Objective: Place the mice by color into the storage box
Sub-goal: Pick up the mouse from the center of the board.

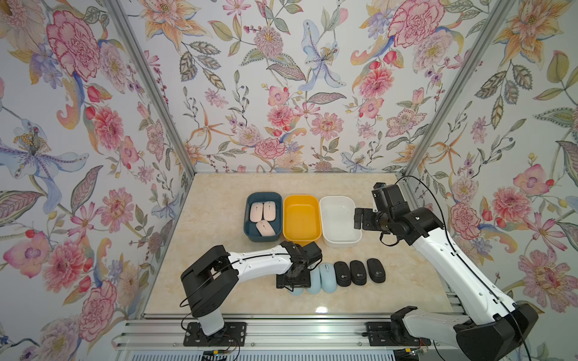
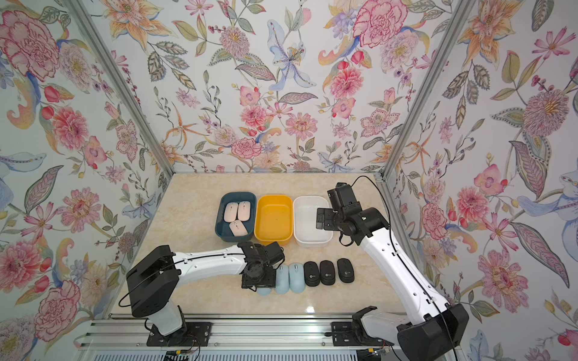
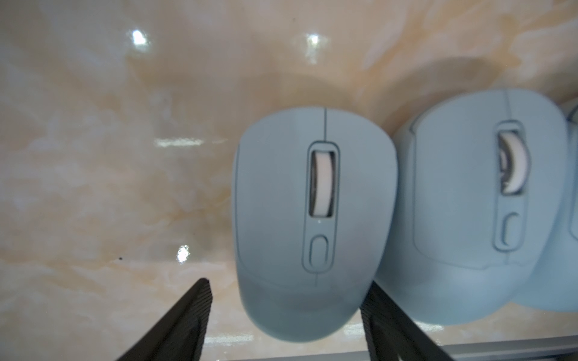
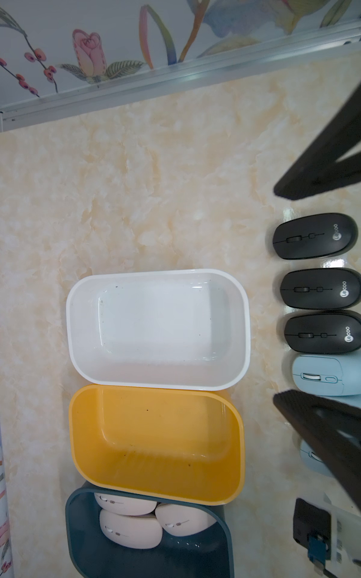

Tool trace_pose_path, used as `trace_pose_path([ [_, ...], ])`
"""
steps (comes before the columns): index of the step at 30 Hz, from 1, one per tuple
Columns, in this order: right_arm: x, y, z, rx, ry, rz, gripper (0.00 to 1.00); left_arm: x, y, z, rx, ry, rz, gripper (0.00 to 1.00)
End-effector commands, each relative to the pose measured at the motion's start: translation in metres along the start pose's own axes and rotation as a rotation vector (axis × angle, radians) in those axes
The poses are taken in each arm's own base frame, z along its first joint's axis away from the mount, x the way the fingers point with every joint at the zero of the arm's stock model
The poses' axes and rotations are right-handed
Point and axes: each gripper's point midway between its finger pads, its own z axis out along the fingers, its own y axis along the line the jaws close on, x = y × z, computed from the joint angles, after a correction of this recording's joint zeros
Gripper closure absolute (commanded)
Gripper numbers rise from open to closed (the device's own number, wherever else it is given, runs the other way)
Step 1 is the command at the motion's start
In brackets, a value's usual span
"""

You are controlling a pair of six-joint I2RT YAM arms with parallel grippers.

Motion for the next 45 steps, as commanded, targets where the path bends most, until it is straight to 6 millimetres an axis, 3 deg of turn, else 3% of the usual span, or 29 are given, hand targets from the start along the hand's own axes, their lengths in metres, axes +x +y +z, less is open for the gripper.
trace_pose_path([
  [1,0.003,0.002,0.005,-0.004,0.011,-0.007,0.01,0.006,0.005,0.011,-0.043,0.022,-0.001,0.22],
  [13,0.004,-0.001,0.003,0.007,0.012,-0.013,0.01,0.001,0.0,0.022,-0.06,0.045,0.023,0.24],
  [31,0.006,-0.005,0.004,0.021,0.017,-0.018,0.01,-0.019,0.008,0.025,-0.066,0.042,0.021,0.16],
  [35,0.006,-0.004,0.004,0.02,0.016,-0.016,0.01,-0.022,0.006,0.025,-0.061,0.044,0.026,0.21],
  [39,0.005,-0.004,0.004,0.021,0.013,-0.013,0.01,-0.024,0.002,0.024,-0.052,0.045,0.04,0.37],
  [45,0.006,-0.005,0.005,0.025,0.013,-0.009,0.01,-0.022,0.003,0.021,-0.041,0.048,0.04,0.4],
])
